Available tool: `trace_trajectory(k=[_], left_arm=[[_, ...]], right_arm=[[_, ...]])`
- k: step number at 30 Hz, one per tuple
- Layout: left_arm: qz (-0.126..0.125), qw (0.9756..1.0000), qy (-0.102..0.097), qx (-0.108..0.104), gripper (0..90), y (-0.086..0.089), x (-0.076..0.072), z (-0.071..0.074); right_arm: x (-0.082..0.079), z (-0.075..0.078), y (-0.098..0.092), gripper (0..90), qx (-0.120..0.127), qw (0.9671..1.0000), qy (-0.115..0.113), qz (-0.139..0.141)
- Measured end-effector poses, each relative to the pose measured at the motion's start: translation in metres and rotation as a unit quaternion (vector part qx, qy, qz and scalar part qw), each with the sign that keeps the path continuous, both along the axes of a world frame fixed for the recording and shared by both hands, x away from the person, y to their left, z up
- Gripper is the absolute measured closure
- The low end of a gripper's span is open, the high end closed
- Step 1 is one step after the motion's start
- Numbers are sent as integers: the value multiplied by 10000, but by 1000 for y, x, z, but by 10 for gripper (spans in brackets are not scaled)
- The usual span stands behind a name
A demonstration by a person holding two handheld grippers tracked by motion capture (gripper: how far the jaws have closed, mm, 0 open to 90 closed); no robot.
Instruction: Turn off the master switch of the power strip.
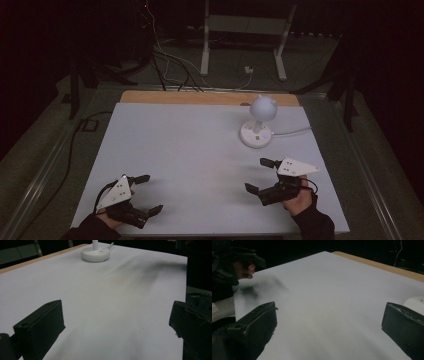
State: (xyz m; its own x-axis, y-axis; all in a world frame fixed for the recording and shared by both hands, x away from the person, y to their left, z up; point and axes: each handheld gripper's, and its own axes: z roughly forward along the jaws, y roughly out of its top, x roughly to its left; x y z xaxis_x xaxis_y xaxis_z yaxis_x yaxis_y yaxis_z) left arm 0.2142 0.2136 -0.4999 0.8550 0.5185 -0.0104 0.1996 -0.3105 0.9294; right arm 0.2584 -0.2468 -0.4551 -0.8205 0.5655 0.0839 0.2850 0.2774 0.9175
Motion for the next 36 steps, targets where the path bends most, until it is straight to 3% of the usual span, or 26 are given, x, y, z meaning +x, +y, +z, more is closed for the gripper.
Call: trace_trajectory(k=[18,36], left_arm=[[-2,10000,8,-10,4,0,0,0],[-3,10000,18,-24,4,0,0,0]], right_arm=[[17,10,-8,0,-4,9988,-146,-470],[37,18,-12,0,-35,9946,-225,-1008]])
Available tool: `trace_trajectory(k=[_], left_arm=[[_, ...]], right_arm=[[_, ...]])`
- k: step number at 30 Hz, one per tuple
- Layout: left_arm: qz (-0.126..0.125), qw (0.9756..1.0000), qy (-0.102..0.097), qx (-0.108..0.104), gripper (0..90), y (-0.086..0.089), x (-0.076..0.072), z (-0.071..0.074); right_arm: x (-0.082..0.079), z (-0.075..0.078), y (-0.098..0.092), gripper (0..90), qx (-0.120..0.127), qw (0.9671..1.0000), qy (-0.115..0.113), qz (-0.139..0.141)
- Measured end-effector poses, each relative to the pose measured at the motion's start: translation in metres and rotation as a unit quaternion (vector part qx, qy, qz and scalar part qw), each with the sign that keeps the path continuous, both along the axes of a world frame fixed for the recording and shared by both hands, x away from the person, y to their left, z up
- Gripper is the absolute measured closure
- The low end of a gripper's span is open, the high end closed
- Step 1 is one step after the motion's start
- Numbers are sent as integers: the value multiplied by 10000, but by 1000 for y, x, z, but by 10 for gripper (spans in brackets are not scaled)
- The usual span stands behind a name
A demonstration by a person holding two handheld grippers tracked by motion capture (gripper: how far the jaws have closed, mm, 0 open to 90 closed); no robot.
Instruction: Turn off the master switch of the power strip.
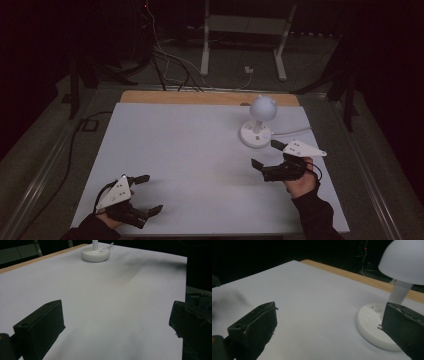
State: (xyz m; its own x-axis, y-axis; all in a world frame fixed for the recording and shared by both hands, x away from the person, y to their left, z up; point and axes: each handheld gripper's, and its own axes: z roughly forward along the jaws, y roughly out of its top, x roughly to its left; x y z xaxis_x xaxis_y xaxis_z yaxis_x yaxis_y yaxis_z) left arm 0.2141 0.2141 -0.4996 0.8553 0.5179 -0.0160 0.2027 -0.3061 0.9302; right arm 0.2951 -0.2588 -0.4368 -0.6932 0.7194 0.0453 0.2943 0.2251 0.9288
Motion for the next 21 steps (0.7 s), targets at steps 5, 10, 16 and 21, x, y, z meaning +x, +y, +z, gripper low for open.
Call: trace_trajectory(k=[5,10,16,21], left_arm=[[-2,10000,-3,8,4,0,0,0],[-6,10000,0,3,4,0,0,0],[-2,10000,-1,-13,4,0,0,0],[-2,10000,4,-15,4,0,0,0]], right_arm=[[7,3,-4,0,-24,9997,8,-226],[12,4,-8,0,-4,9992,19,-405],[21,3,-11,0,-62,9981,28,-605],[28,2,-13,0,-113,9973,47,-722]])
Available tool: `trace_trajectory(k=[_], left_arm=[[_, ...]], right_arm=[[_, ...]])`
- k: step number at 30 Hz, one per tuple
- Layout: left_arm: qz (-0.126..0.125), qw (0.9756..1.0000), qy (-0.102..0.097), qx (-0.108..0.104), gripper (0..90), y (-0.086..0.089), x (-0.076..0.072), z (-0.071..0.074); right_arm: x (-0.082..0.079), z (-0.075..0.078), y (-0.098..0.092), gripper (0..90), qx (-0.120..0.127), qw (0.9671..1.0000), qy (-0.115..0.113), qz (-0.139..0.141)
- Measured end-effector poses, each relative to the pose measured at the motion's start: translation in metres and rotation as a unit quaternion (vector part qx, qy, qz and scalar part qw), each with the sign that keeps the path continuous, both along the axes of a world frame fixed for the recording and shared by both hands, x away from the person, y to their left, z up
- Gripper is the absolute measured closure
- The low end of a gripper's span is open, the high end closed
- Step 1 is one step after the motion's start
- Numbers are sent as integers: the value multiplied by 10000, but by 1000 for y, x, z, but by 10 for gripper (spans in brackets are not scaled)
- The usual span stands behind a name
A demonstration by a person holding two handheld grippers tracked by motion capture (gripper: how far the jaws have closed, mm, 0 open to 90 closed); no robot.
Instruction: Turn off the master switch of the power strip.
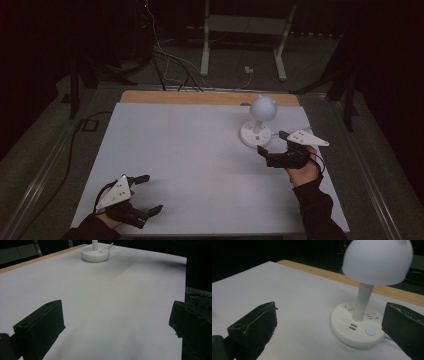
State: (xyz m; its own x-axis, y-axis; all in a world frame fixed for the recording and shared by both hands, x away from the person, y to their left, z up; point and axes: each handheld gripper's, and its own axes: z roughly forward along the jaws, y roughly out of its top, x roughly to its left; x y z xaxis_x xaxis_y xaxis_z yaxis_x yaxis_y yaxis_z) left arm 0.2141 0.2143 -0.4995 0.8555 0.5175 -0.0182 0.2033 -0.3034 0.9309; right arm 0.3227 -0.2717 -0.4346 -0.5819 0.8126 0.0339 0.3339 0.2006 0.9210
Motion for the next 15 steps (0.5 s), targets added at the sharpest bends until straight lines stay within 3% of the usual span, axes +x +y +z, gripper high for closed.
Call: trace_trajectory(k=[3,15], left_arm=[[3,10000,-2,-4,4,0,0,0],[-2,10000,-9,-6,4,0,0,0]], right_arm=[[4,0,-1,0,93,9999,78,-41],[18,-6,0,0,-58,9992,199,-331]])
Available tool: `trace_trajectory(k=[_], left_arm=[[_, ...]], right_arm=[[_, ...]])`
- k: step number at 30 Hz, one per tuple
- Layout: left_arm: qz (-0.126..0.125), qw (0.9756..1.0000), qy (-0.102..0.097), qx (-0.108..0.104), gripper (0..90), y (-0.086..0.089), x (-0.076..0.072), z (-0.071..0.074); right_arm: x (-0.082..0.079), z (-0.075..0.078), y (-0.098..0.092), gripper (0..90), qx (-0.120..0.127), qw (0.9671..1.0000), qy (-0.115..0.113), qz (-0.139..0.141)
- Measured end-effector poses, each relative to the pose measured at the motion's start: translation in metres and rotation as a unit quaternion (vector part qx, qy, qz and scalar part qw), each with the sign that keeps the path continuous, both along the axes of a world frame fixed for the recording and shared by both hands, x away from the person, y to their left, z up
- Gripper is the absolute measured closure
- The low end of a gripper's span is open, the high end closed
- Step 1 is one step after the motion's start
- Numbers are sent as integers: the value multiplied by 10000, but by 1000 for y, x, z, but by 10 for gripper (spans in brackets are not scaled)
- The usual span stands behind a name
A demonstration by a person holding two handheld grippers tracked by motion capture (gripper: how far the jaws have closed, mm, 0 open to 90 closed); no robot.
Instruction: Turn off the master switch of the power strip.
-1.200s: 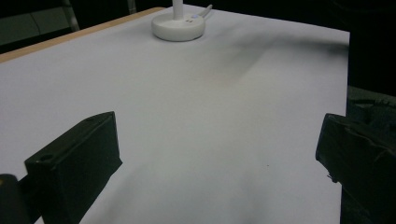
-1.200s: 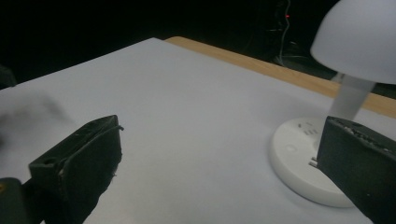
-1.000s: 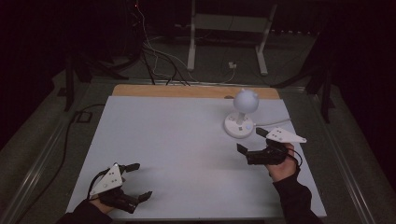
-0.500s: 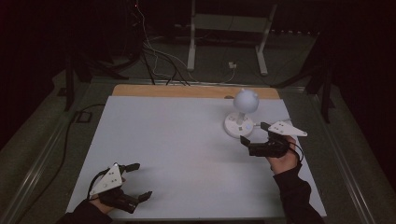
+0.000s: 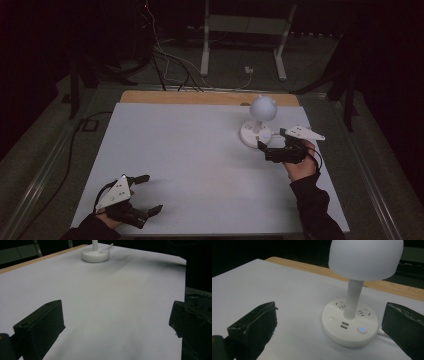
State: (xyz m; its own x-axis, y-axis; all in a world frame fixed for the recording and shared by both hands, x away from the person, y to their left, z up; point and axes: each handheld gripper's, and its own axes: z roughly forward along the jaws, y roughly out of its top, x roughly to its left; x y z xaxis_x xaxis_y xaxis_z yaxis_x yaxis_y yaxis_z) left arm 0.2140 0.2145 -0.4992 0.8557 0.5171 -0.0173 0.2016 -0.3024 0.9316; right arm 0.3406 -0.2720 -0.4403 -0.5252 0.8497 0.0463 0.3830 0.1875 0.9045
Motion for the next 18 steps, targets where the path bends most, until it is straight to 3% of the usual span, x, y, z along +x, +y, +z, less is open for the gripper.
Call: trace_trajectory(k=[8,18], left_arm=[[-3,10000,-1,2,4,0,0,0],[-15,10000,-10,12,4,0,0,0]], right_arm=[[9,-3,1,0,-48,9999,67,-140],[19,-10,5,0,-93,9981,130,-598]])
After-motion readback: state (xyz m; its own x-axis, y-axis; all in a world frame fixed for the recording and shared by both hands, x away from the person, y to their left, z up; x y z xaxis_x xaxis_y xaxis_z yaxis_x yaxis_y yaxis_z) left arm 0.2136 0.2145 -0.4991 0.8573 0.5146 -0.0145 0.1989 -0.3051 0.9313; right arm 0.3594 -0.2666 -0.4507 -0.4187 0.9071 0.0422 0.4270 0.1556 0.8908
